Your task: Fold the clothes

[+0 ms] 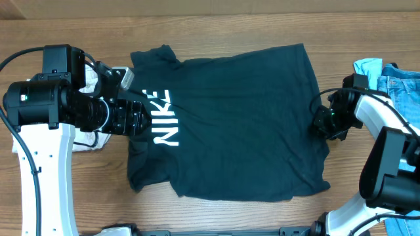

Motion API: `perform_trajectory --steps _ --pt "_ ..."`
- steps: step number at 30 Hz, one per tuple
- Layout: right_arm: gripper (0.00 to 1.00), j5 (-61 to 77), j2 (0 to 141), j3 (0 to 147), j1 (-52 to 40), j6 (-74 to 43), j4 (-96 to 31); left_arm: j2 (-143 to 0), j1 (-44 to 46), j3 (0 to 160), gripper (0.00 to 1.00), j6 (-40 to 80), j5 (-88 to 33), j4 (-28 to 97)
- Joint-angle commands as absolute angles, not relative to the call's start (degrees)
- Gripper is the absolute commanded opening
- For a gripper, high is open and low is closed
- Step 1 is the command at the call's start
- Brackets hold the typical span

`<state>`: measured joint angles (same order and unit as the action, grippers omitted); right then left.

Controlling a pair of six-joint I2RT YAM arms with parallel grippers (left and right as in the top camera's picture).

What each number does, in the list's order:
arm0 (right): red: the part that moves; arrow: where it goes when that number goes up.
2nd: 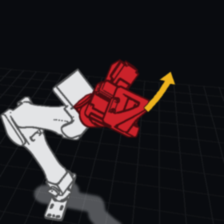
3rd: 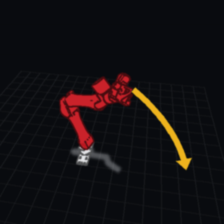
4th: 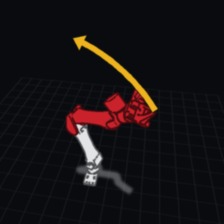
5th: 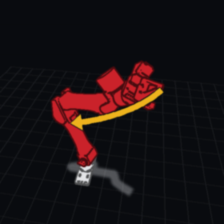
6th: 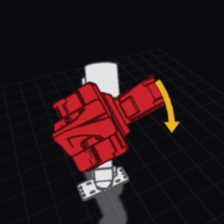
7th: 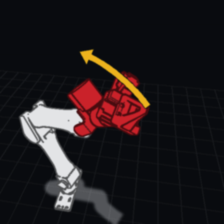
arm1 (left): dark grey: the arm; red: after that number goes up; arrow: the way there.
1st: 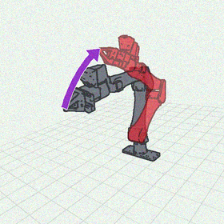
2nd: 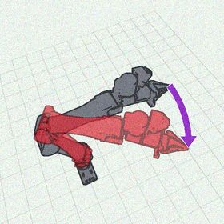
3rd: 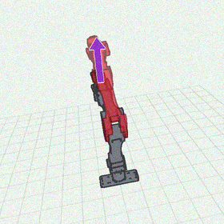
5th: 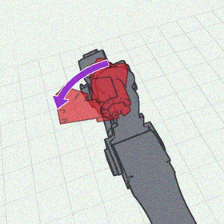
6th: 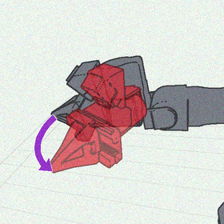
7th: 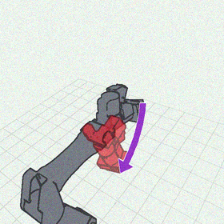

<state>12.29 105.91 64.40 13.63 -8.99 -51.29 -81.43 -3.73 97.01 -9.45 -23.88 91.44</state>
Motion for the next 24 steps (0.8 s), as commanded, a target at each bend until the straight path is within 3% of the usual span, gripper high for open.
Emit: perform_trajectory --steps 1,11,13,14,15,24 --pt "0.24 11.0 105.4 67.5 14.1 -8.8 -52.6 -81.0 -3.7 96.7 0.77 -10.8 -24.9 91.1" --pt "0.22 11.7 105.4 67.5 14.1 -9.9 -53.2 -81.0 -3.7 96.7 0.78 -10.8 -24.9 91.2" --pt "0.15 11.6 105.4 67.5 14.1 -10.3 -53.3 -81.0 -3.7 96.7 0.78 -10.8 -24.9 91.2" --pt "0.05 11.4 105.4 67.5 14.1 -11.1 -53.3 -81.0 -3.7 96.7 0.78 -10.8 -24.9 91.2" --pt "0.04 10.9 105.4 67.5 14.2 -12.0 -53.3 -81.0 -3.7 96.7 0.78 -10.8 -24.9 91.2" --pt "0.04 5.4 103.7 69.6 17.0 -15.7 -54.4 -81.0 -3.7 96.7 0.80 -10.8 -24.9 91.0"
